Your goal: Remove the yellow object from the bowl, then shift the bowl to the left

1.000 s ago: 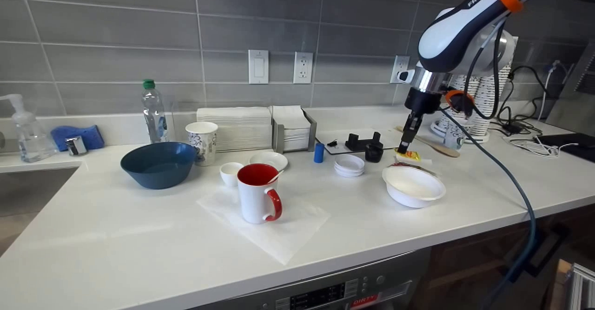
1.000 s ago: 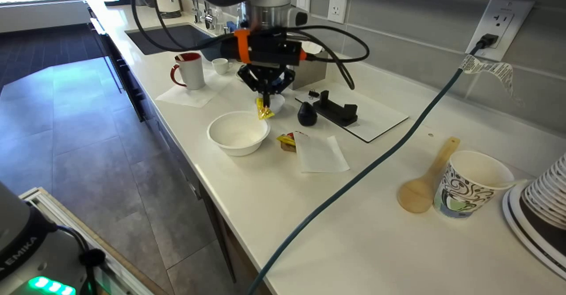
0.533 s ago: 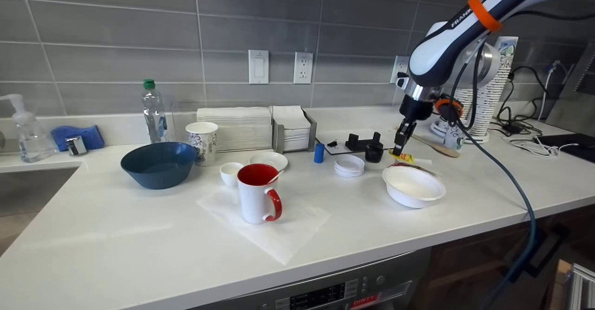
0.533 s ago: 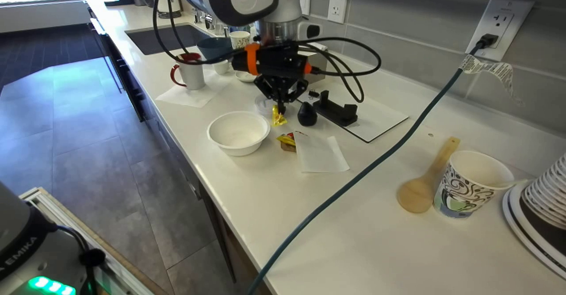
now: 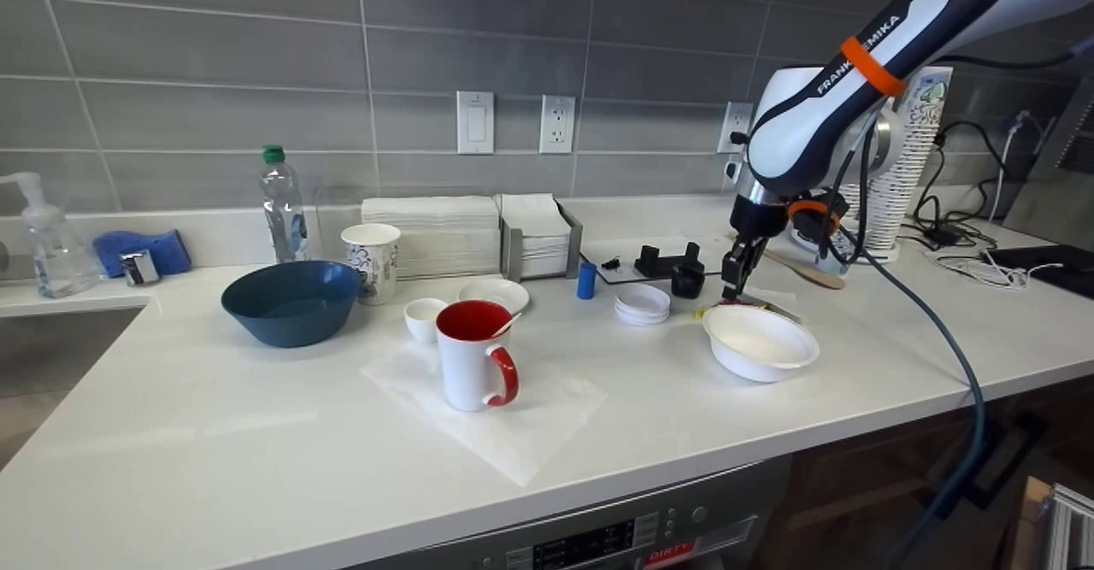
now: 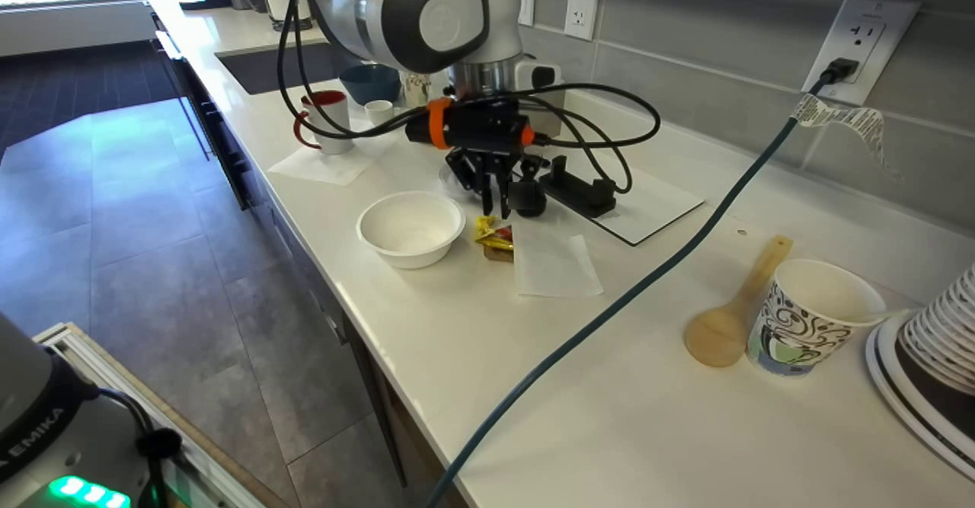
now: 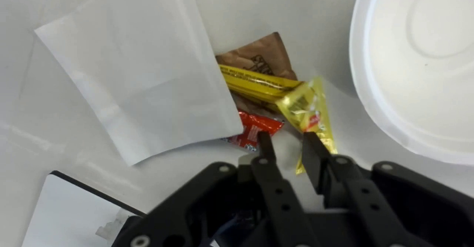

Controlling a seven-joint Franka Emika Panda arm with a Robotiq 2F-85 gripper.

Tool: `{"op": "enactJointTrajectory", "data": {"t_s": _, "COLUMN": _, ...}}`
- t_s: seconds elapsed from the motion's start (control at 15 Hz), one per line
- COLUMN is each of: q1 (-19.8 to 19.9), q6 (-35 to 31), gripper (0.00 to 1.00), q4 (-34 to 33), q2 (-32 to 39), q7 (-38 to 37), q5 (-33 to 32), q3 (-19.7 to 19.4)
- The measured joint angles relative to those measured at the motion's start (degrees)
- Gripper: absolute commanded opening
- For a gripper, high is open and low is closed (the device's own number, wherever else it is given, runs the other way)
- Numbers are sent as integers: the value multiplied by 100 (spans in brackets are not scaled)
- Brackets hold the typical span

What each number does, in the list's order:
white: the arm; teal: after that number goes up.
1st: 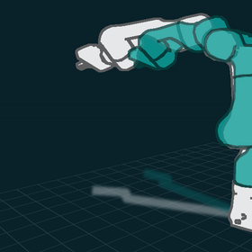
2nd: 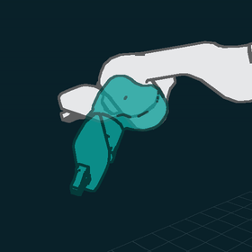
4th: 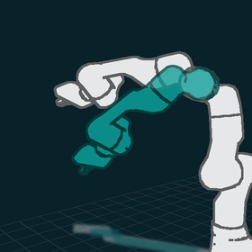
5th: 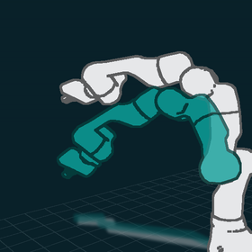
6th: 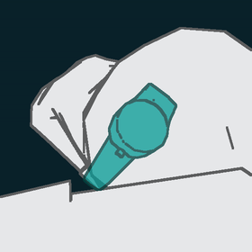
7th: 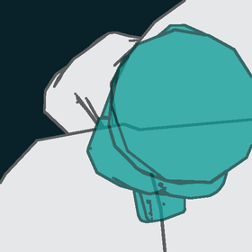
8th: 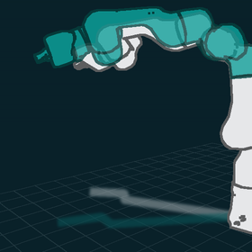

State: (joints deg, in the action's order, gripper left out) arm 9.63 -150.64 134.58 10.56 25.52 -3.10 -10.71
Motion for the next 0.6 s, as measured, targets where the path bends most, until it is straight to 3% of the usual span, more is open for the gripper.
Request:
{"op": "enactJointTrajectory", "data": {"t_s": 0.4, "q1": 73, "q6": 660, "gripper": 100, "q4": -80, "q2": -300, "q7": 425, "q5": 426, "q3": 199}}
{"op": "enactJointTrajectory", "data": {"t_s": 0.6, "q1": 78, "q6": 1322, "gripper": 100, "q4": -149, "q2": -406, "q7": 1048, "q5": 807, "q3": 256}}
